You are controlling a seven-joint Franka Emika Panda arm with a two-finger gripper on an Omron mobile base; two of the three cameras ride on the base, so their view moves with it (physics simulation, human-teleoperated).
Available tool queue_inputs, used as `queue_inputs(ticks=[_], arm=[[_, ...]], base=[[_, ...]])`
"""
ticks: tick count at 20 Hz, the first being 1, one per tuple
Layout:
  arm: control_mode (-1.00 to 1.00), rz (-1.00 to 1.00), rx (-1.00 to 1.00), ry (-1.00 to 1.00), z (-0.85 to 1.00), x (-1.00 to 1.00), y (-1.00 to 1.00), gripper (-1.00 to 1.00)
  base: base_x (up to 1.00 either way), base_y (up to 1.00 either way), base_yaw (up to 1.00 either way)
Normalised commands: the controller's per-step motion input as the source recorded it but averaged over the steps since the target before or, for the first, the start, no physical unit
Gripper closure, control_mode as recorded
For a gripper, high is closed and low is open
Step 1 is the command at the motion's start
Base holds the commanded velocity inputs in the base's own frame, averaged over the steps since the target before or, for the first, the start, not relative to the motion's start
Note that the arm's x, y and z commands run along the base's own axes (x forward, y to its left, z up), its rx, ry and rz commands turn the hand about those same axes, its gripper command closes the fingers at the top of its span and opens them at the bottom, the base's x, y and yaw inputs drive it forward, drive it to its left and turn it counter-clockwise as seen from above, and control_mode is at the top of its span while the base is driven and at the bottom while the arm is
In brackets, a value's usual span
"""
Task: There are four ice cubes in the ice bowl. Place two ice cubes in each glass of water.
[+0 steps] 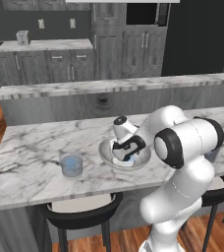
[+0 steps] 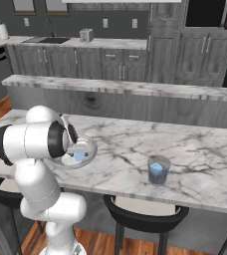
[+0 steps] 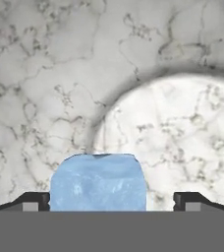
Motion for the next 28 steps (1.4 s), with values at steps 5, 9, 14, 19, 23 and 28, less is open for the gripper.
queue_inputs(ticks=[5, 9, 14, 19, 23, 28], arm=[[-1.0, -0.15, -0.03, 0.0, 0.0, -0.15, 0.1, 1.0], [-1.0, -0.18, -0.03, 0.0, 0.0, -0.24, 0.05, 1.0], [-1.0, -0.16, -0.03, -0.01, 0.0, -0.1, 0.03, 1.0], [-1.0, -0.1, 0.13, -0.26, 0.75, -0.54, -0.15, 1.0], [-1.0, -0.07, 0.31, -0.35, 0.94, -0.57, -0.38, 1.0], [-1.0, 0.27, 0.3, -0.11, 0.74, -0.54, -0.31, 1.0]], base=[[0.0, 0.0, 0.0], [0.0, 0.0, 0.0], [0.0, 0.0, 0.0], [0.0, 0.0, 0.0], [0.0, 0.0, 0.0], [0.0, 0.0, 0.0]])
